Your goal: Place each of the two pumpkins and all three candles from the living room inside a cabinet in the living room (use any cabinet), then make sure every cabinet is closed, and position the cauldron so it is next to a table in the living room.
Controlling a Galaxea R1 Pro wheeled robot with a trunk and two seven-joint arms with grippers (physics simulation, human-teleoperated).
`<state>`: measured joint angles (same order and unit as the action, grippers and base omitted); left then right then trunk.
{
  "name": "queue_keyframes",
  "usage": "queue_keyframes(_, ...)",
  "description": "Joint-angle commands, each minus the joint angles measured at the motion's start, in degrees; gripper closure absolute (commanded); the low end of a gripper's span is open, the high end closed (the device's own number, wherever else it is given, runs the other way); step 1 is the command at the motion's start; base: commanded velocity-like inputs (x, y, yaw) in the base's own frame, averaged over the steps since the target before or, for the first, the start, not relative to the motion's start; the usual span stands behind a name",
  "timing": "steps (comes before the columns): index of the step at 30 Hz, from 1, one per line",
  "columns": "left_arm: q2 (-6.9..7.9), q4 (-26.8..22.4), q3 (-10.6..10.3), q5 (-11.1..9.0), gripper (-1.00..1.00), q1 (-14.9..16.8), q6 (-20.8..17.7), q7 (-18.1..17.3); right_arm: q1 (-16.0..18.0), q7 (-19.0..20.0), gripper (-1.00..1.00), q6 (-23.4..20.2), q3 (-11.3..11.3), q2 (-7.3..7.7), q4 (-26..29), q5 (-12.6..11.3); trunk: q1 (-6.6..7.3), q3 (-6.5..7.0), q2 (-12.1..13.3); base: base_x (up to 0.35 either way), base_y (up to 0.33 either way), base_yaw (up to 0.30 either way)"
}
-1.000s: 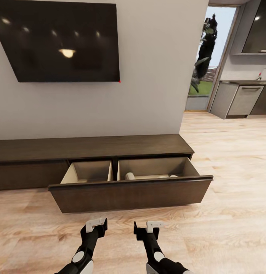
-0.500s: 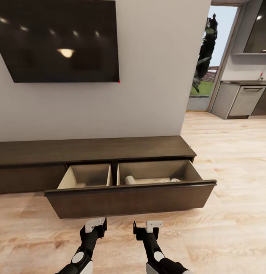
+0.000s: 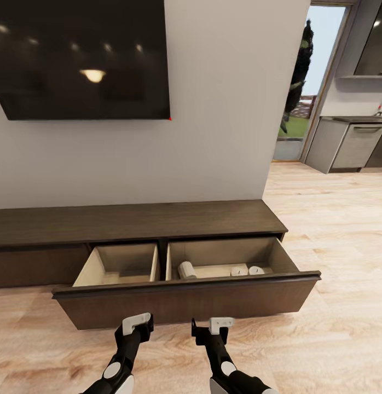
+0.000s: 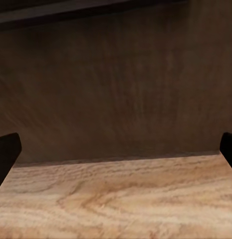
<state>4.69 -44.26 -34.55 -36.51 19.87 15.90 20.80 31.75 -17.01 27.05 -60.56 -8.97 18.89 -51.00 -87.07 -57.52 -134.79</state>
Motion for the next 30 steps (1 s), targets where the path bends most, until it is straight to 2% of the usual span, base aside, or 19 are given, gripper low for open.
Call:
queue_keyframes(1, 0.1, 0.0, -0.5, -0.6, -1.0, 0.1, 0.4, 0.4, 0.1, -0.4, -1.0, 0.2, -0.5, 0.01, 0.0, -0.3, 0.01, -0.05, 0.0, 0.018, 0.0, 0.0)
queue_keyframes(13, 0.14, 0.0, 0.0, -0.8, -1.0, 0.1, 0.2, 0.4, 0.1, -0.3, -1.0, 0.2, -0.4, 0.01, -0.2, -0.4, 0.01, -0.05, 0.0, 0.016, 0.0, 0.0)
queue_keyframes(22, 0.14, 0.0, 0.2, -0.8, -1.0, 0.1, 0.3, 0.4, 0.1, -0.3, -1.0, 0.2, -0.3, 0.01, -0.2, -0.5, 0.01, -0.05, 0.0, 0.269, 0.0, 0.0)
queue_keyframes(30, 0.14, 0.0, 0.2, -0.7, -1.0, 0.1, 0.4, 0.4, 0.1, -0.3, -1.0, 0.2, -0.3, -0.01, -0.3, -0.5, 0.01, -0.05, 0.0, 0.048, 0.0, 0.0)
